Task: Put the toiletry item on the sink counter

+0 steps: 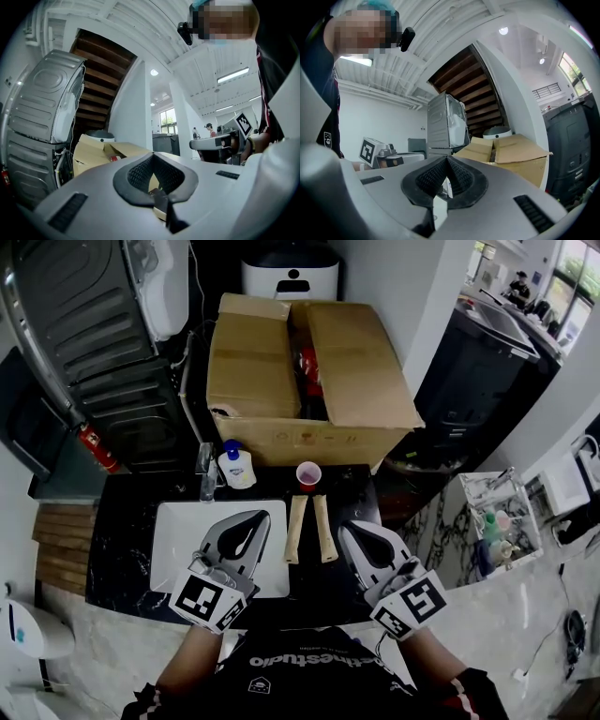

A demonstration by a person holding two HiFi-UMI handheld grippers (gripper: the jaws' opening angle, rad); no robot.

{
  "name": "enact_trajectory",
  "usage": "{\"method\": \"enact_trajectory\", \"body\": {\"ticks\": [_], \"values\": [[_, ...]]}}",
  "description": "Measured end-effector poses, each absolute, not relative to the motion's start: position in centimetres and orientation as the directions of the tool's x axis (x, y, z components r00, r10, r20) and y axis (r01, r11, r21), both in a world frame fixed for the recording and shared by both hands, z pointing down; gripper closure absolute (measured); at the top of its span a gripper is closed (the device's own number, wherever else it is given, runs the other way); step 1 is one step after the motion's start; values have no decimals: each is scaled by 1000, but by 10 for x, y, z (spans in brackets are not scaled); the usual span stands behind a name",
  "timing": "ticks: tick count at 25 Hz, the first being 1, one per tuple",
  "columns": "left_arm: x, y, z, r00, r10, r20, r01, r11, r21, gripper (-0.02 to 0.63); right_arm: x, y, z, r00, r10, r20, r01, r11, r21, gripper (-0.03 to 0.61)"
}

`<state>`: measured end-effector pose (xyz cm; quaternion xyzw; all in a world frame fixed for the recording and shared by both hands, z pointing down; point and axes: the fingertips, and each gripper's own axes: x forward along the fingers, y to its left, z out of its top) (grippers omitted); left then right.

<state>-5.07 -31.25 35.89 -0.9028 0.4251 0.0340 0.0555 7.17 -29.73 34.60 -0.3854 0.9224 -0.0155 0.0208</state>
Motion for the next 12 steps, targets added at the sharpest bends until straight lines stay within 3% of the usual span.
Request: {"method": "enact_trajectory", "body": {"ticks": [6, 12], "values": [[-44, -309, 361, 650, -753, -101, -760, -641, -107, 601, 70, -295, 347, -704, -710, -28, -708, 704, -48, 541], [-42, -310, 366, 664, -740, -106, -746, -665, -32, 601, 67, -294, 346, -708, -706, -30, -704, 708, -51, 541]]}}
